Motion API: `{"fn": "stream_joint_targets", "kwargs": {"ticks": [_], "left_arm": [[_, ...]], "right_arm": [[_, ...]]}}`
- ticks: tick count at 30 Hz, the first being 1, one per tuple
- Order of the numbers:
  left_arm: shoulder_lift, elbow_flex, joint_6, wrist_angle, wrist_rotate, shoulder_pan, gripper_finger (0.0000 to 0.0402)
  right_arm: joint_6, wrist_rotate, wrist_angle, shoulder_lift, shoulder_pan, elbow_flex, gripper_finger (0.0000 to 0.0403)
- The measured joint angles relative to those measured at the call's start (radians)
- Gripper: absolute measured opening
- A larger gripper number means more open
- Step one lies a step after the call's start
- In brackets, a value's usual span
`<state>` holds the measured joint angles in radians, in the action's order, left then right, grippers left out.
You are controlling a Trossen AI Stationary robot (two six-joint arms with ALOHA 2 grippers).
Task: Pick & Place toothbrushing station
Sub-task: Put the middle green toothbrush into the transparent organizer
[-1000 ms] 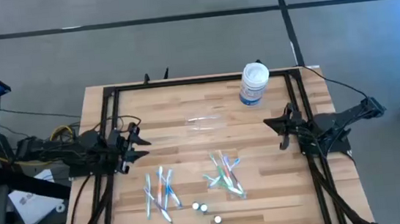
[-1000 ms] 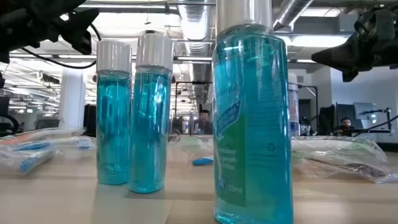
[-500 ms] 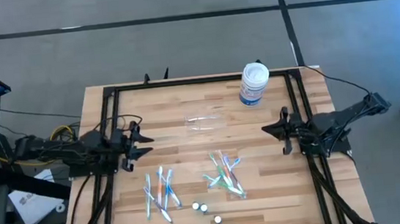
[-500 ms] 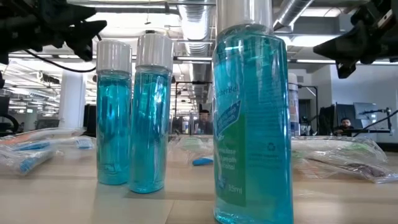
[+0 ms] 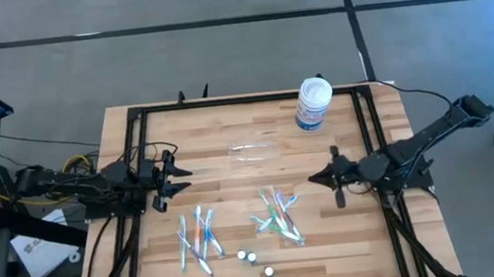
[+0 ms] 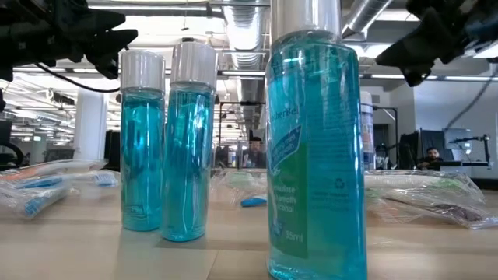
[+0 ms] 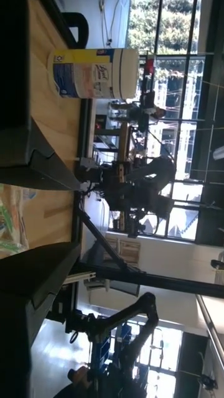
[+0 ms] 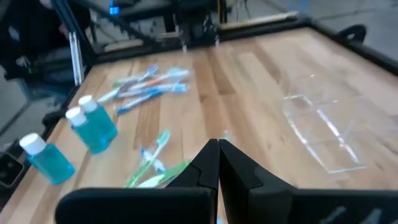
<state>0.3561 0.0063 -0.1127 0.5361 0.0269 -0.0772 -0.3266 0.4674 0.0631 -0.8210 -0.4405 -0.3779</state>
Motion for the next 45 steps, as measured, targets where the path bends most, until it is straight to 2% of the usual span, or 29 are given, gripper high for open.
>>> {"fn": "stream_joint_targets", "kwargs": {"ticks": [4, 13, 18, 23, 28, 36, 45], "left_arm": [[0.000, 0.000, 0.000, 0.005, 0.000, 0.000, 0.0140], [0.000, 0.000, -0.001, 0.007, 0.000, 0.000, 0.0140], [0.000, 0.000, -0.001, 0.007, 0.000, 0.000, 0.0140], [0.000, 0.000, -0.001, 0.008, -0.001, 0.000, 0.0140], [0.000, 0.000, -0.001, 0.010, -0.001, 0.000, 0.0140], [-0.001, 0.000, -0.001, 0.013, -0.002, 0.000, 0.0140], [-0.001, 0.000, -0.001, 0.012, -0.003, 0.000, 0.0140]], "right_arm": [[-0.007, -0.009, 0.003, -0.169, -0.023, -0.107, 0.0000], [-0.008, -0.119, -0.029, -0.546, -0.028, -0.354, 0.0000], [-0.052, -0.136, -0.109, -0.705, -0.010, -0.468, 0.0000], [-0.075, -0.212, -0.147, -0.827, 0.022, -0.552, 0.0000], [-0.117, -0.229, -0.205, -0.916, 0.060, -0.610, 0.0008], [-0.119, -0.294, -0.209, -0.999, 0.076, -0.685, 0.0072], [-0.119, -0.308, -0.213, -1.001, 0.076, -0.693, 0.0104]]}}
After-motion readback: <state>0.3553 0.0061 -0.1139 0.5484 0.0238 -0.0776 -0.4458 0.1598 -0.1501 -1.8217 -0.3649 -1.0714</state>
